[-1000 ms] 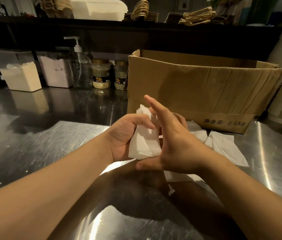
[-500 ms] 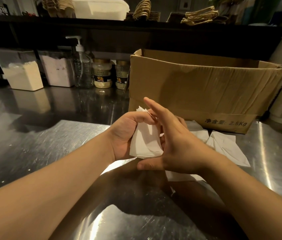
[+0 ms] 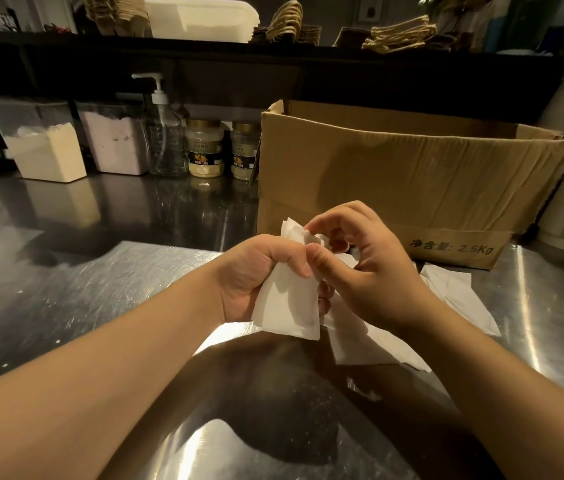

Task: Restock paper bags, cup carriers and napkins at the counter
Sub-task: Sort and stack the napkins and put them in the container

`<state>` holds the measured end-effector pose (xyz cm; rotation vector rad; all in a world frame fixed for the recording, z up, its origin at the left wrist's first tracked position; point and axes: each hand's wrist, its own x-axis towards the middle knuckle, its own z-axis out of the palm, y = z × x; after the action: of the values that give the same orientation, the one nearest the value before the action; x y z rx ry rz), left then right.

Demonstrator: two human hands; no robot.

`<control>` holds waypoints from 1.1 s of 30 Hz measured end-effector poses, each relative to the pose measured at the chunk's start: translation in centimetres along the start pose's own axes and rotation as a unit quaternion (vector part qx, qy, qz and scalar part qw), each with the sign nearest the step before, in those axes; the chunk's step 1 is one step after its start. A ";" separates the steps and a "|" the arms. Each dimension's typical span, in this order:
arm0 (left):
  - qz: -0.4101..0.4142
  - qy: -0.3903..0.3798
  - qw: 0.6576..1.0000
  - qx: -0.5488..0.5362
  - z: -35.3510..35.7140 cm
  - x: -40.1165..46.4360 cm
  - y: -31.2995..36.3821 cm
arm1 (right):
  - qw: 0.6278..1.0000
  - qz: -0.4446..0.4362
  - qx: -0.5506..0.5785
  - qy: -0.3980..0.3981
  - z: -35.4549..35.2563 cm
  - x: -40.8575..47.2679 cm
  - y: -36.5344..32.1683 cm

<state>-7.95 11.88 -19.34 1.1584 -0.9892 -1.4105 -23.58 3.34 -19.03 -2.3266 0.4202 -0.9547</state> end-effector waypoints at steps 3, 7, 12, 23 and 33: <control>-0.002 0.012 1.000 0.012 0.1 0.0 0.0 | 1.000 0.014 0.015 0.008 0.0 0.1 0.0; -0.009 0.013 1.000 0.024 0.2 0.0 -0.1 | 0.999 0.029 0.016 0.013 0.0 0.2 -0.1; -0.014 0.016 0.999 0.034 0.5 -0.2 0.0 | 0.999 0.031 0.020 0.023 0.1 0.0 -0.4; 0.009 0.010 0.996 -0.084 1.0 -0.3 0.7 | 0.984 -0.012 -0.020 -0.176 -0.5 -0.8 -0.4; 0.028 0.053 0.989 -0.132 1.0 0.0 0.6 | 0.987 0.002 -0.090 -0.134 0.5 -0.8 -0.2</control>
<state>-8.82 11.78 -18.57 0.9903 -0.7304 -1.3729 -23.77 4.07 -19.56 -2.5712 0.4135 -0.6102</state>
